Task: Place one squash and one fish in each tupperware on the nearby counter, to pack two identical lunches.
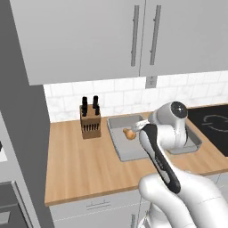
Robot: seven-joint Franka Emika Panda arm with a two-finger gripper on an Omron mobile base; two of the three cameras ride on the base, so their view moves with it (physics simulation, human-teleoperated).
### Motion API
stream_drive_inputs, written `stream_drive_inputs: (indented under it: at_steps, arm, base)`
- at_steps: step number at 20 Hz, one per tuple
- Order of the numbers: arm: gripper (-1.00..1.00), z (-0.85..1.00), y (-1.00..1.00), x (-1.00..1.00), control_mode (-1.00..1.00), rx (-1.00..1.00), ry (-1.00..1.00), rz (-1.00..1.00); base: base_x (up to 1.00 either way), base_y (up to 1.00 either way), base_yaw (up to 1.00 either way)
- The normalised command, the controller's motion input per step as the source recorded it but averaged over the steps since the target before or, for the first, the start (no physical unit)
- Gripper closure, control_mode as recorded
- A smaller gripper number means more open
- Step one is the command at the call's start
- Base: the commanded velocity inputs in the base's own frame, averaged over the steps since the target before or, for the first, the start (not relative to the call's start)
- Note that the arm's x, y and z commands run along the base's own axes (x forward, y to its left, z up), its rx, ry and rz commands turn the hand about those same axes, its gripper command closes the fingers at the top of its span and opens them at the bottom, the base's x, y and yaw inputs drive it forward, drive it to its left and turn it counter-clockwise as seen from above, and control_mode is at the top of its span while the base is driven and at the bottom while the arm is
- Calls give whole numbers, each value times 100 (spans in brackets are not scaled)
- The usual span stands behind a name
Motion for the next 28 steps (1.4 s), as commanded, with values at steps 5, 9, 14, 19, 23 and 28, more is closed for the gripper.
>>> stream_drive_inputs:
  at_steps: [5,9,14,19,23,28]
  arm:
    - [-100,98,-1,-100,-100,0,2,0]
    - [-100,66,0,-100,-100,0,-5,0]
    - [-100,9,-10,-100,-100,0,-18,0]
    - [-100,-7,-6,-100,-100,0,-21,0]
    - [-100,-6,-1,-25,100,0,-3,0]
    - [-100,0,0,0,100,0,0,0]
  base:
    - [0,0,0]
    - [0,0,0]
    - [0,0,0]
    - [0,0,0]
    - [-75,0,1]
    - [-100,22,23]
